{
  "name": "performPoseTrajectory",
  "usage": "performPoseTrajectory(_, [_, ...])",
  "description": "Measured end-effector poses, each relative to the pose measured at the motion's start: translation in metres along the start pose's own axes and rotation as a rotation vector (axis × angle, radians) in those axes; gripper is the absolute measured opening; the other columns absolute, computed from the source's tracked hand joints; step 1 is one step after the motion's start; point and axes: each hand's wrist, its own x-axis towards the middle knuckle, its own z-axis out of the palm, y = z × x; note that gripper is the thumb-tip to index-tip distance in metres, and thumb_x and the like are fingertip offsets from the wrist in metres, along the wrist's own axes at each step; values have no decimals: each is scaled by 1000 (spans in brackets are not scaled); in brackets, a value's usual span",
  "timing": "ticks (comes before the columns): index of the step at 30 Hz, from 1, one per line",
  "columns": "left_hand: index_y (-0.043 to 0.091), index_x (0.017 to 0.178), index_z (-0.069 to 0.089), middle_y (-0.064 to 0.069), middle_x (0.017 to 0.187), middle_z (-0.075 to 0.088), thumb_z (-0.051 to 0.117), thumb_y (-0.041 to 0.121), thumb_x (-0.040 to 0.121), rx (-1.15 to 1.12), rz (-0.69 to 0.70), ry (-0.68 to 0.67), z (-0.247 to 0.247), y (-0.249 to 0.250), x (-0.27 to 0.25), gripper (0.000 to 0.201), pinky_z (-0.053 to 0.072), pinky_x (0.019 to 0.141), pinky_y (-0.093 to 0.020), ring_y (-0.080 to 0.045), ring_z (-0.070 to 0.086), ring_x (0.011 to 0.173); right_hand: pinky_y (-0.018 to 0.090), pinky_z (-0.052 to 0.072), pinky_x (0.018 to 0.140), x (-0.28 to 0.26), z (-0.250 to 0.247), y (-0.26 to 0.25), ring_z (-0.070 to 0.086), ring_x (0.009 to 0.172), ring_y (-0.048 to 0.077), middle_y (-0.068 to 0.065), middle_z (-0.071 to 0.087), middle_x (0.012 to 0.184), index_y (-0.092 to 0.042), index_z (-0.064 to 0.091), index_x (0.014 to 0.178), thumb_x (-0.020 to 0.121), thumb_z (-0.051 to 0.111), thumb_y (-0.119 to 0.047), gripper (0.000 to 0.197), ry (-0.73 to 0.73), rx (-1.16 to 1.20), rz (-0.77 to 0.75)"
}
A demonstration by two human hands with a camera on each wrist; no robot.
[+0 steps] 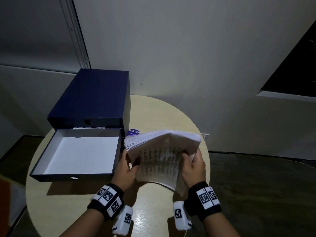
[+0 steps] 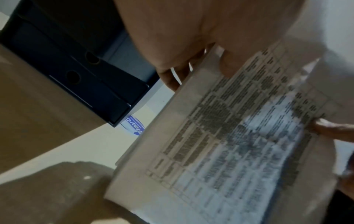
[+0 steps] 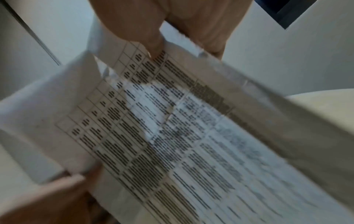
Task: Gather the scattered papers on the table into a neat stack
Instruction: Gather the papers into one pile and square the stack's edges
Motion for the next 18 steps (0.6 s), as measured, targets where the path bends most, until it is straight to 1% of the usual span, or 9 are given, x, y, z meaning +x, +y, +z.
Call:
performPoseTrajectory(1, [35, 132, 39, 6, 123, 62, 61, 11, 93, 17, 40, 6, -3, -1, 0, 50, 48, 101, -37, -10, 58, 117, 15, 51, 69, 5, -1, -5, 62, 83, -2, -14, 65, 88, -29, 52, 106, 95, 57, -23, 13, 19, 13, -9])
performPoseTrajectory(2, [37, 126, 44, 8, 120, 63, 60, 11, 94, 44, 79, 0, -6, -1, 0, 44, 50, 98, -35, -7, 60, 114, 26, 57, 73, 9, -4, -15, 66, 84, 4, -8, 68, 90, -28, 55, 105, 92, 57, -34, 14, 45, 50, -4])
performPoseTrajectory(4, [30, 124, 48, 5, 119, 64, 58, 15, 95, 97, 128, -29, -12, 1, -3, 34, 54, 93, -35, -8, 62, 112, 48, 59, 80, 20, -12, -31, 70, 90, 17, -1, 72, 96, -27, 59, 106, 83, 55, -51, 33, 107, 130, 11])
performPoseTrajectory(5, [27, 126, 49, 4, 118, 64, 57, 18, 96, 122, 148, -34, -15, 3, -5, 33, 54, 90, -32, -7, 61, 110, 52, 58, 82, 25, -17, -41, 71, 92, 20, 1, 73, 98, -25, 60, 106, 82, 56, -51, 36, 134, 178, 12])
performPoseTrajectory(8, [31, 125, 45, 12, 112, 65, 57, 25, 96, 170, 202, -16, -19, 10, -12, 32, 51, 80, -15, 3, 62, 103, 52, 56, 88, 38, -27, -68, 71, 96, 23, 4, 74, 101, -17, 63, 109, 94, 58, -27, 19, 128, 268, -5])
performPoseTrajectory(12, [27, 116, 50, 5, 101, 70, 55, 35, 94, 183, 229, 57, -22, 26, -25, 24, 60, 74, -30, -4, 68, 89, 50, 57, 88, 44, -27, -83, 72, 94, 20, -3, 76, 96, -26, 65, 100, 90, 60, -33, 13, 100, 303, -23])
performPoseTrajectory(14, [20, 112, 55, 3, 95, 71, 58, 23, 95, 127, 189, 126, -27, 32, -33, 18, 60, 73, -33, -7, 68, 85, 41, 57, 82, 41, -25, -90, 72, 92, 14, -6, 76, 94, -25, 65, 99, 94, 60, -25, 7, 17, 358, -54])
performPoseTrajectory(16, [17, 109, 60, 2, 97, 73, 60, 9, 93, 58, 117, 177, -37, 37, -46, 18, 59, 77, -34, -9, 70, 89, 33, 54, 81, 38, -24, -92, 70, 97, 9, -8, 75, 101, -26, 62, 107, 96, 60, -23, 12, -130, 405, -49])
performPoseTrajectory(18, [19, 110, 63, -1, 101, 74, 61, 7, 92, 11, 13, 195, -53, 41, -64, 22, 59, 82, -39, -15, 71, 94, 33, 50, 89, 31, -22, -81, 65, 108, 8, -12, 67, 115, -29, 53, 123, 95, 60, -29, 29, -253, 373, -3])
